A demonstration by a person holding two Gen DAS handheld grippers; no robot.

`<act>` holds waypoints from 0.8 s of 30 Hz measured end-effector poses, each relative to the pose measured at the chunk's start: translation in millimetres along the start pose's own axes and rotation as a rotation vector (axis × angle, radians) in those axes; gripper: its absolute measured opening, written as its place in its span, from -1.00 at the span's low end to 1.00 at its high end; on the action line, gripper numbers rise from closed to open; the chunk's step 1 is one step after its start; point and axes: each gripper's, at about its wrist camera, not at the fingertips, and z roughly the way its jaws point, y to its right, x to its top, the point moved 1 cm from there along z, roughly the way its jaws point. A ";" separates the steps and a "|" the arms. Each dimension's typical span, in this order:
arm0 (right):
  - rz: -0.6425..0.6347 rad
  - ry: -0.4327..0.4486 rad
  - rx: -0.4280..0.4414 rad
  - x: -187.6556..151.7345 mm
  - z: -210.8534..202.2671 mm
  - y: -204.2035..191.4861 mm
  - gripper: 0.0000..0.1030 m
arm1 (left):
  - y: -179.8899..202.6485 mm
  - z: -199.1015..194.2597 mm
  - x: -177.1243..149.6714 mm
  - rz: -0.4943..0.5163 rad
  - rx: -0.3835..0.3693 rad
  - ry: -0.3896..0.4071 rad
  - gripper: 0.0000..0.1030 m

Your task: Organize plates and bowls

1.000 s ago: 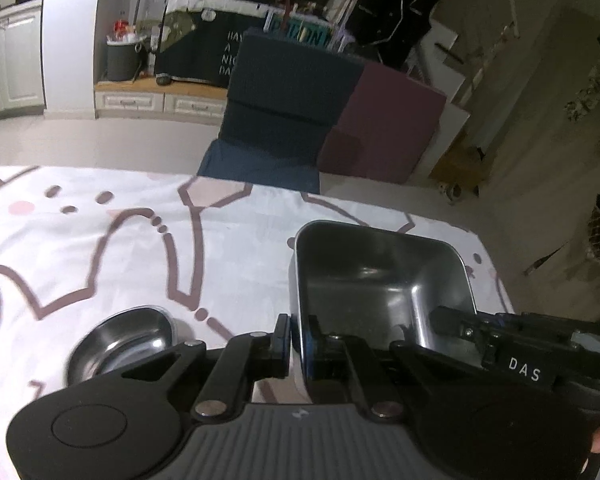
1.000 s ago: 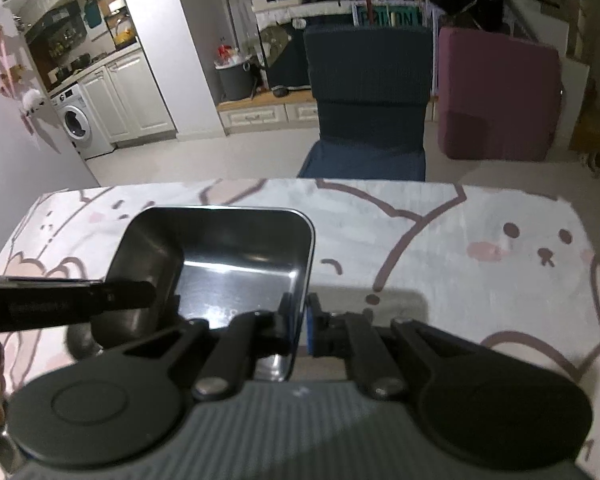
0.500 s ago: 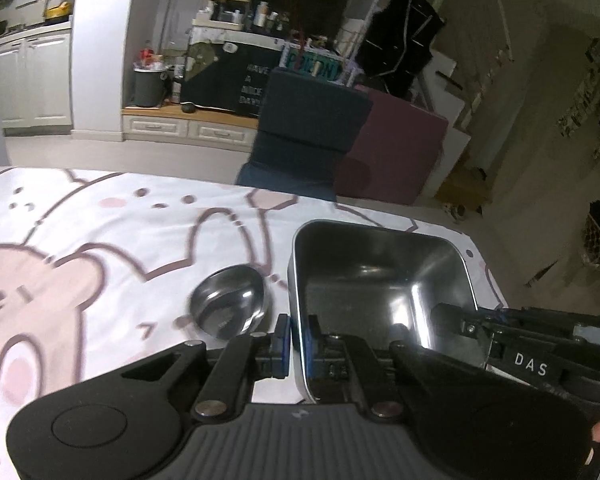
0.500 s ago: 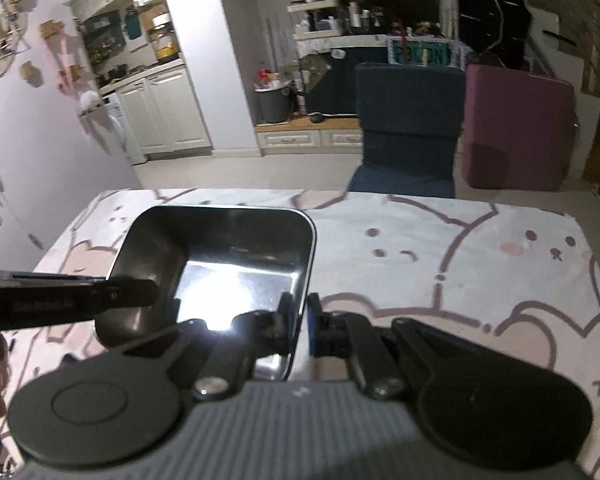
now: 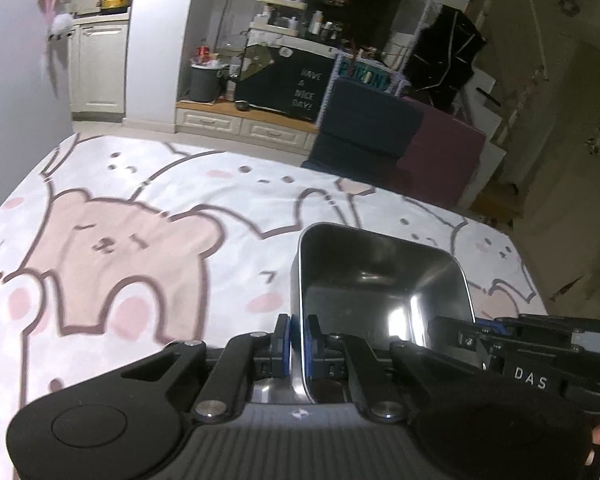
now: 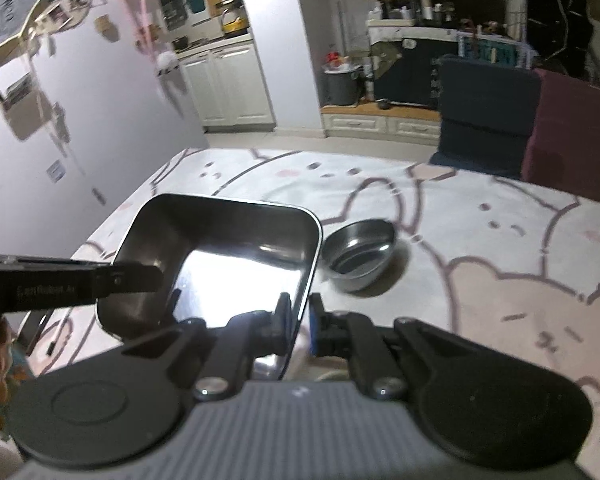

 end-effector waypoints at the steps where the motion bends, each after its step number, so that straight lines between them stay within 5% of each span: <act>1: -0.002 -0.007 0.007 -1.8 1.9 -1.6 -0.79 | -5.5 -2.0 -2.9 -0.003 0.004 -0.003 -0.86; 24: -0.021 -0.144 0.052 -33.7 63.1 -65.1 -0.72 | -74.8 37.2 -41.3 -0.061 0.088 -0.135 -0.86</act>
